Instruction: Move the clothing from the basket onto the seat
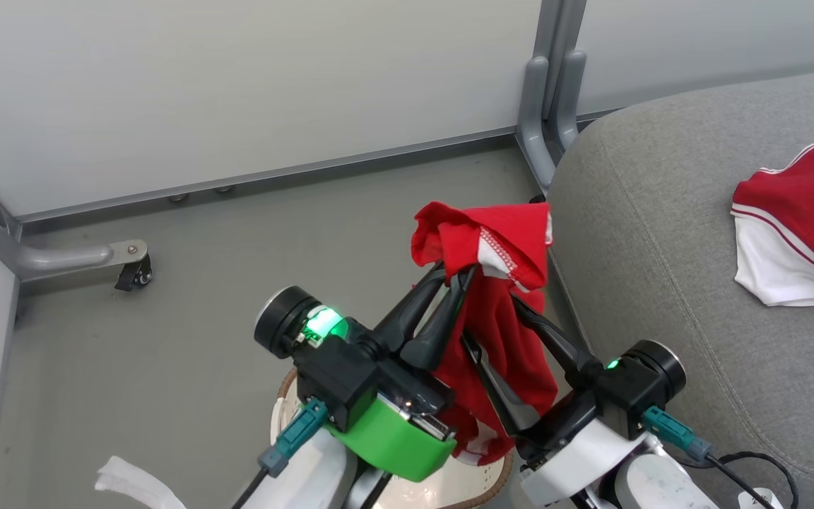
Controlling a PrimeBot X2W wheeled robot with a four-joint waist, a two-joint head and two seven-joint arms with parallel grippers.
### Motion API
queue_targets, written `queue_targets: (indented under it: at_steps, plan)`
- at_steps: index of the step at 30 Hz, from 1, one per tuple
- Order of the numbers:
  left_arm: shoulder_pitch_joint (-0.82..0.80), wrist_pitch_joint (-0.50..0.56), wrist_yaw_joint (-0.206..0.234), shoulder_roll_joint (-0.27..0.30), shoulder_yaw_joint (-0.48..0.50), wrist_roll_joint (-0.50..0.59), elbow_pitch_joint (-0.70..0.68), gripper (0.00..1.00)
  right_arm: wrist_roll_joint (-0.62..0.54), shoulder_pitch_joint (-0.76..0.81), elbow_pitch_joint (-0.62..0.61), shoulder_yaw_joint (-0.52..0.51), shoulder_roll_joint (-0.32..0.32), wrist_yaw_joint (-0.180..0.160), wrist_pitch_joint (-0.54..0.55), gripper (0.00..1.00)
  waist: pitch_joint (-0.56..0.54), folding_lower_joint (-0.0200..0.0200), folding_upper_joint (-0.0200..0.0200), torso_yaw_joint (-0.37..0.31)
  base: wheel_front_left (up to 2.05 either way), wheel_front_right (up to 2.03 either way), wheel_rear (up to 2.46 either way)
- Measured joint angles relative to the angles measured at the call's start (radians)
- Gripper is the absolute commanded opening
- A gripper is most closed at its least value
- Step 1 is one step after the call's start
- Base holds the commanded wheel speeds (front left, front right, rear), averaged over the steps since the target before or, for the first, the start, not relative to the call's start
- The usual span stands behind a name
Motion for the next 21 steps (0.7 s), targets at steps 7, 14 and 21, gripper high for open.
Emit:
queue_targets:
  at_steps: [7, 14, 21]
  plan:
    - [-0.039, 0.0, -0.001, 0.0, -0.05, -0.006, -0.019, 0.0, 0.012, -0.014, 0.094, 0.02, -0.011, 0.0, 0.0, 0.49, 0.015, 0.0, 0.0, 0.011, 0.0, 0.0, 0.0]
    - [-0.049, 0.0, 0.003, 0.0, -0.029, 0.003, 0.016, 0.0, 0.031, -0.021, 0.138, 0.032, -0.009, 0.0, 0.0, 0.0, 0.017, 0.0, 0.0, 0.019, 0.0, 0.0, 0.0]
    - [-0.047, 0.0, 0.005, 0.0, 0.005, 0.008, 0.072, 0.0, 0.037, -0.021, 0.143, 0.024, -0.011, 0.0, 0.0, 0.0, 0.022, 0.0, 0.0, 0.016, 0.0, 0.0, 0.0]
